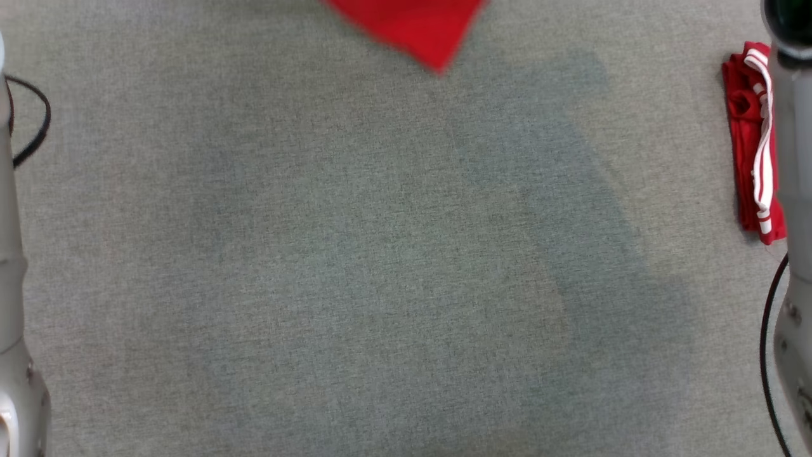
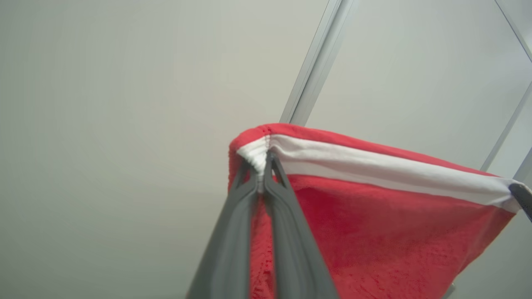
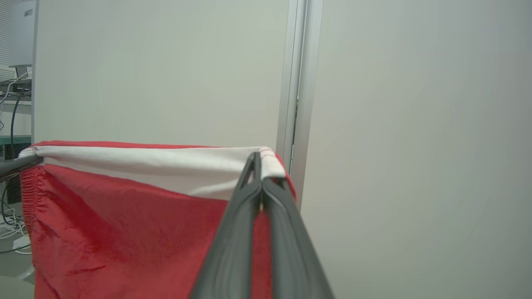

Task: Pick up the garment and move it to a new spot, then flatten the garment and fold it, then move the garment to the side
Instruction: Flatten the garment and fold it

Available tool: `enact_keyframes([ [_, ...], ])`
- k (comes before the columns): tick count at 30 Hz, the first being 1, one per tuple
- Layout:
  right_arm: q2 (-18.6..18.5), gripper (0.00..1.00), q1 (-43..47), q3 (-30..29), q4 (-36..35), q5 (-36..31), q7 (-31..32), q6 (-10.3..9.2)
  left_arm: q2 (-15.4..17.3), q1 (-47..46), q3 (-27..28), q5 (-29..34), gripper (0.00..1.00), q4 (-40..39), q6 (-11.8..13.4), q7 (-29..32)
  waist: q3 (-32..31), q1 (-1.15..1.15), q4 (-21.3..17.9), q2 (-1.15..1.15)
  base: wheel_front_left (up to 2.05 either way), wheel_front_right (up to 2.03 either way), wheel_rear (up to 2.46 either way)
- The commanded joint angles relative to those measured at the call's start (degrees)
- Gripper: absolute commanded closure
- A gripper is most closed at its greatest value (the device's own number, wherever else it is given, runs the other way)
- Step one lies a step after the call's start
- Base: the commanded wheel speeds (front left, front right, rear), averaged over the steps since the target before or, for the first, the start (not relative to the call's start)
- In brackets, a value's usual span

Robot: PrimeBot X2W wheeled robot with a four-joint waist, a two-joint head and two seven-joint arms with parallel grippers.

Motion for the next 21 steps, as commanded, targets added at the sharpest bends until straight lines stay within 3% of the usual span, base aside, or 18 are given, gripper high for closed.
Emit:
enact_keyframes([
  [1, -0.4, 1.0, -1.5, 0.6, 1.0, 0.0, -1.9, 0.02, -0.2, -1.1, 0.3, 0.4, 1.0, 0.9, -0.4, -1.1, 0.4, -0.02, 0.2, 0.0, 0.0, 0.0, 0.0],
  [5, -2.3, 1.0, -4.3, 4.2, 6.0, 0.9, -6.9, 0.02, -1.2, -2.9, -0.4, 1.8, 1.0, 5.2, -2.5, -6.8, 1.1, -0.02, 0.1, 0.0, 0.0, 0.0, 0.0],
  [9, -4.2, 1.0, -2.0, 8.8, 9.4, 3.2, -7.6, 0.02, -1.7, 0.9, -2.6, 1.7, 1.0, 8.6, -4.3, -10.8, 1.6, -0.02, 0.1, 0.0, 0.0, 0.0, 0.0],
  [14, -7.3, 1.0, 6.4, 17.0, 11.7, 10.6, -3.0, 0.02, -1.9, 10.2, -8.1, 0.9, 1.0, 13.0, -5.1, -14.4, -0.4, -0.02, 0.4, 0.0, 0.0, 0.0, 0.0],
  [17, -10.7, 1.0, 13.4, 21.1, 9.5, 16.7, 1.0, 0.02, -1.6, 17.0, -13.7, -1.2, 1.0, 14.3, -5.3, -13.5, -2.5, -0.02, 0.7, 0.0, 0.0, 0.0, 0.0],
  [21, -16.4, 1.0, 22.6, 25.5, 3.6, 22.7, 6.0, 0.03, 1.3, 25.4, -20.2, -3.9, 1.0, 13.4, -5.2, -12.5, -5.8, -0.02, 1.0, 0.0, 0.0, 0.0, 0.0],
])
